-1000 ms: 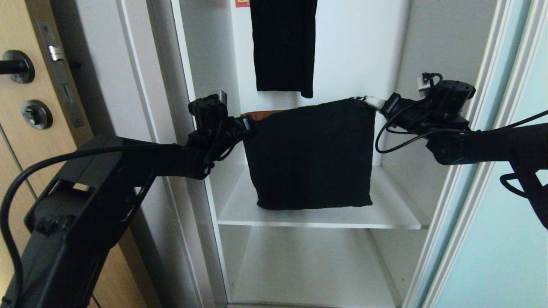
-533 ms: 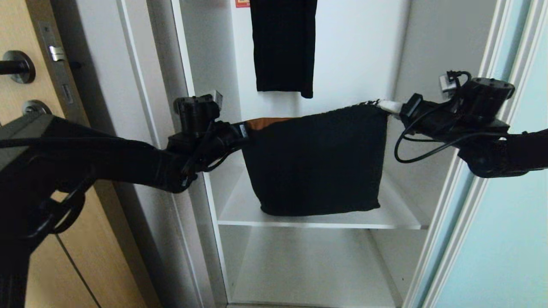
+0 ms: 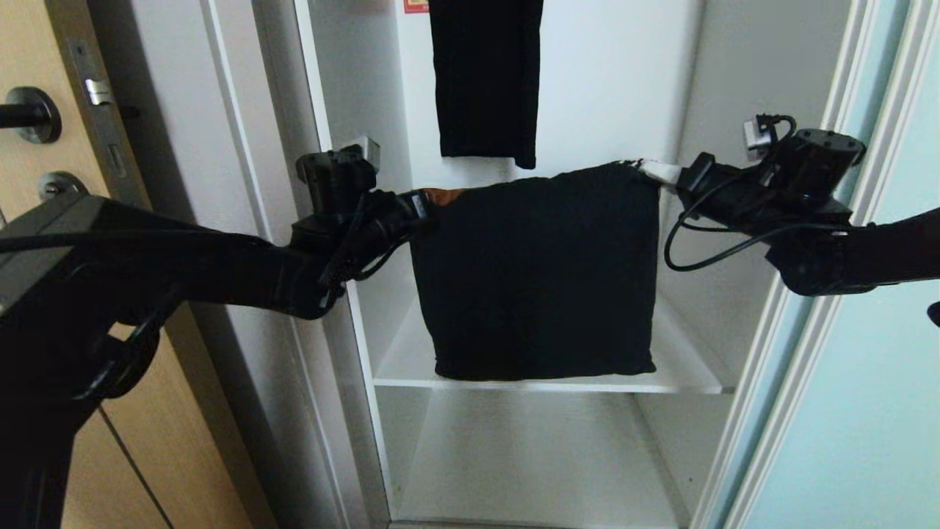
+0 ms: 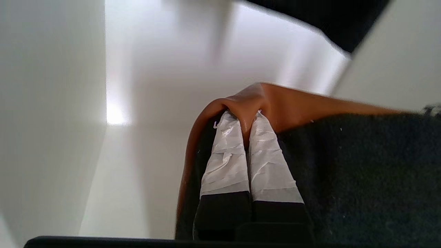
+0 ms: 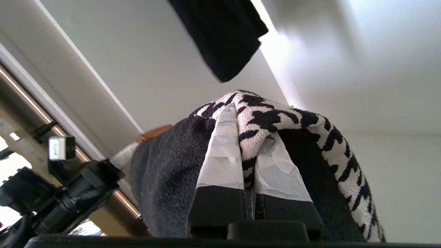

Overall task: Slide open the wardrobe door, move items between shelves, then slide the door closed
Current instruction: Place the pillow on the higher shelf

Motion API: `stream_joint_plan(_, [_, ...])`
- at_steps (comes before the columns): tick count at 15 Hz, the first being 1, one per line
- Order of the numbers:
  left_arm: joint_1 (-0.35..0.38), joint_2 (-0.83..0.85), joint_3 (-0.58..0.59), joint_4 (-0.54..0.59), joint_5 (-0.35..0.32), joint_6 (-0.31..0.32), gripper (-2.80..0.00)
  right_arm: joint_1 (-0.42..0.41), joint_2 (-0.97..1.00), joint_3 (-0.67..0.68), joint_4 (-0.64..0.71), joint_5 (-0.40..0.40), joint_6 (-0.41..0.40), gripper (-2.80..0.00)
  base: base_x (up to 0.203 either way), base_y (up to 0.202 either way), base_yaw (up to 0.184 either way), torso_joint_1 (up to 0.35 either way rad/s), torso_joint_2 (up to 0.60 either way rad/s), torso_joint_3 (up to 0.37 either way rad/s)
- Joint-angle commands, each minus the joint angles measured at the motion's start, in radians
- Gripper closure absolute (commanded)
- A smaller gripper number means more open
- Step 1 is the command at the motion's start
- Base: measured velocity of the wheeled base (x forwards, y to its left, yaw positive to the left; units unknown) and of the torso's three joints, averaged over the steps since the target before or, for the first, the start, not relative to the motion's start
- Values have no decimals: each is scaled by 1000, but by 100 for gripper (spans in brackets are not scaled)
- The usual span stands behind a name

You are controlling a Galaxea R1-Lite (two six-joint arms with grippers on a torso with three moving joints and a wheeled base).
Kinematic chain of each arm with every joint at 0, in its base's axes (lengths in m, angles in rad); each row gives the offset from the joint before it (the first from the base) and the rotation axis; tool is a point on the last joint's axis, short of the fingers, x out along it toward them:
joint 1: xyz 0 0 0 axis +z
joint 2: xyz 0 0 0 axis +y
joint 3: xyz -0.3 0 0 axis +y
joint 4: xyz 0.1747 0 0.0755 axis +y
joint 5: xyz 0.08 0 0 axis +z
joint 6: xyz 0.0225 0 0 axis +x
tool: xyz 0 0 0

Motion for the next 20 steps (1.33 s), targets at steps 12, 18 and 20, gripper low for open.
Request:
stream_joint_plan(12, [101,414,-390,47,-133,3,0,-3,426,-361,6,38,35,0,0,0,0,0,0,0])
stream_joint_plan(18, [111,358,-252,46,-136,-4,0,-15,373,-194,14,33,35,0,0,0,0,0,0,0])
stream_joint_plan(20, [96,288,-139,51,-147,-8,0,-17,303,-71,0,43,34,0,0,0,0,0,0,0])
